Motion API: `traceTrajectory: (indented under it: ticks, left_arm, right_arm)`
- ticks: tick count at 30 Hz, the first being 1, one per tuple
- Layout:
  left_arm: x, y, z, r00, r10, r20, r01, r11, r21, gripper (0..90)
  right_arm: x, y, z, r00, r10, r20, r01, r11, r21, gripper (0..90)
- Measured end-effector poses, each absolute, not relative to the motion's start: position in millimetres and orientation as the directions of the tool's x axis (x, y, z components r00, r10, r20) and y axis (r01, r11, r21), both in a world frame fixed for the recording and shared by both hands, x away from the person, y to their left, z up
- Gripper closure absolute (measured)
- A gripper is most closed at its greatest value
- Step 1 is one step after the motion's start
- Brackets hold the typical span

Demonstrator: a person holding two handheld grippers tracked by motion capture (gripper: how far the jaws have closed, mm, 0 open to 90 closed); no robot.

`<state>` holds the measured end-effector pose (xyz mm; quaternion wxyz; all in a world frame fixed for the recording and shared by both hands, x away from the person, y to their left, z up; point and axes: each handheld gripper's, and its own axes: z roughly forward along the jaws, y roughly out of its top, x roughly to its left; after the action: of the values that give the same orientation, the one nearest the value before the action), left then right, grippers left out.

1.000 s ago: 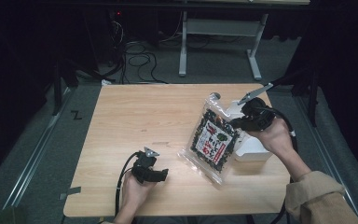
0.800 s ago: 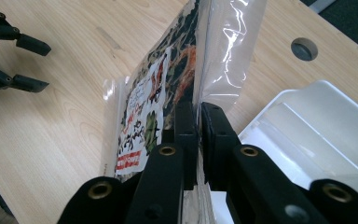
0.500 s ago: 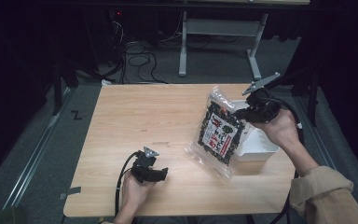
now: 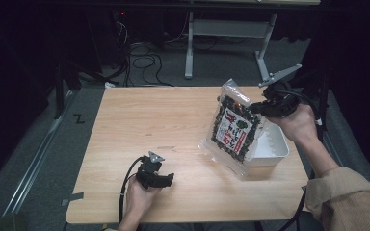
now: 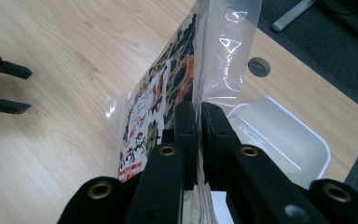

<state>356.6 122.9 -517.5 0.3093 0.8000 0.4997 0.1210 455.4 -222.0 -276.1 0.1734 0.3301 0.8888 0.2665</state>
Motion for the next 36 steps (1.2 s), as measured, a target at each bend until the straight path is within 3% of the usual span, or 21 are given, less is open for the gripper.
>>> traceTrajectory:
  ticks: [16, 36]
  left_arm:
    - [356.4, 123.4, -517.7, 0.470, 0.874, -0.123, 0.727, -0.304, 0.615, 28.0]
    - [356.3, 122.4, -518.8, 0.474, 0.871, -0.129, 0.731, -0.307, 0.610, 28.2]
  right_arm:
    - [464.3, -232.3, -253.9, -0.674, 0.718, -0.171, 0.495, 0.611, 0.618, 87.7]
    - [467.7, -275.3, -242.8, -0.591, 0.782, -0.197, 0.515, 0.554, 0.654, 88.0]
